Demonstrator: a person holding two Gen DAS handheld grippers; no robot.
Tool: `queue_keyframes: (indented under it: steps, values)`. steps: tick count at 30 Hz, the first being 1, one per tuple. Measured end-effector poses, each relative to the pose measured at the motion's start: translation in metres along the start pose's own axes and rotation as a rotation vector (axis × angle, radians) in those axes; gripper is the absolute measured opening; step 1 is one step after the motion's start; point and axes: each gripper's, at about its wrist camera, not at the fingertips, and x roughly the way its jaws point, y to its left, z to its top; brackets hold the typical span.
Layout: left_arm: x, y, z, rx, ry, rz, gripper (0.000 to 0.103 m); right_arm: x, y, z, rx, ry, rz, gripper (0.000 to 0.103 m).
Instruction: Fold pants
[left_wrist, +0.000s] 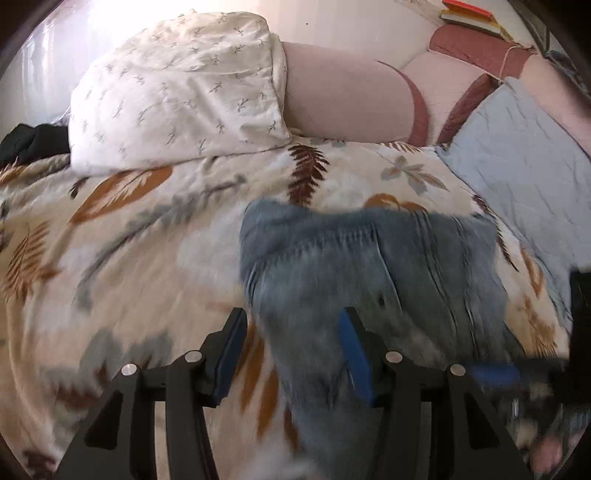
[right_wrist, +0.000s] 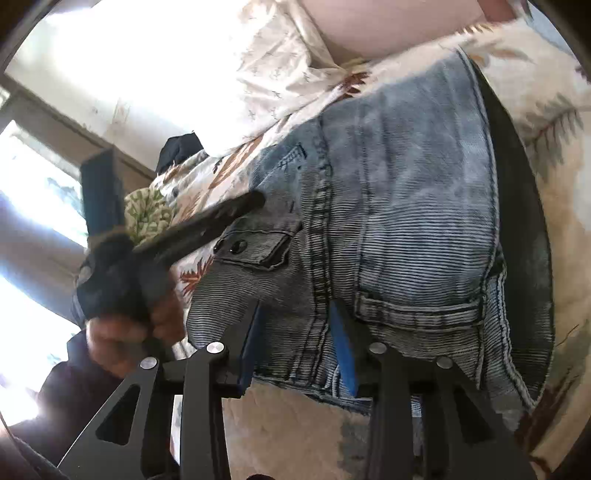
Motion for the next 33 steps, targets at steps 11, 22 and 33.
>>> queue_keyframes:
  steps: [11, 22, 33]
  values:
    - [-0.018, -0.010, -0.036, 0.074, 0.063, 0.115, 0.056, -0.007, 0.008, -0.005, -0.033, -0.015, -0.026, 0.039]
    - [-0.045, 0.009, -0.010, -0.107, -0.012, 0.044, 0.087, -0.102, -0.067, 0.016, 0.250, -0.256, -0.030, 0.082]
    - [-0.017, 0.001, -0.017, -0.138, 0.063, 0.060, 0.093, -0.077, -0.092, 0.028, 0.327, -0.153, -0.078, 0.082]
